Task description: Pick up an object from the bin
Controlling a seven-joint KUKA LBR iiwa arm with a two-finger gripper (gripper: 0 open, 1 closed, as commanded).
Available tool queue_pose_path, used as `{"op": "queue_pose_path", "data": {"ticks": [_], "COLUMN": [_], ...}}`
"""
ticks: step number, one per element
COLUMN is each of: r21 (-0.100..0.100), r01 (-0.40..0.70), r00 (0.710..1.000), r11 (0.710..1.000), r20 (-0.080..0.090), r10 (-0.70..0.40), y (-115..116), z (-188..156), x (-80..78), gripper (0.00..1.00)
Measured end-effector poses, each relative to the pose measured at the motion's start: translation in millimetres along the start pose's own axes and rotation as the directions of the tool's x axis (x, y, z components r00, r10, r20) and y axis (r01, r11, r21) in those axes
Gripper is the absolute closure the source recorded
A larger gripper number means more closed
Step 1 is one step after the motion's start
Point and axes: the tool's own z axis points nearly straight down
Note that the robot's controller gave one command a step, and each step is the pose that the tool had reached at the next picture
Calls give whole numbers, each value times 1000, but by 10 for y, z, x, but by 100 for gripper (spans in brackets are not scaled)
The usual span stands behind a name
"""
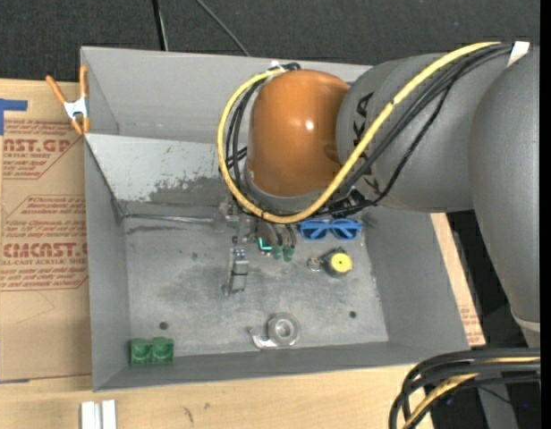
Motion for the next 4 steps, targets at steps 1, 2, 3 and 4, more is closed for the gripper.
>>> {"op": "queue_pose_path", "data": {"ticks": [1, 2, 3, 4], "r21": [-2, 0, 6, 2], "r01": [92, 182, 305, 581], "r00": [996, 983, 952, 814], "r11": [996, 983, 952, 814], "r20": [5, 27, 8, 7], "r10": [-92, -182, -305, -581], "y": [912, 983, 126, 786], "z": [1230, 1118, 1097, 1190], "x": [222, 577, 330, 467], "gripper": [0, 0, 0, 0]}}
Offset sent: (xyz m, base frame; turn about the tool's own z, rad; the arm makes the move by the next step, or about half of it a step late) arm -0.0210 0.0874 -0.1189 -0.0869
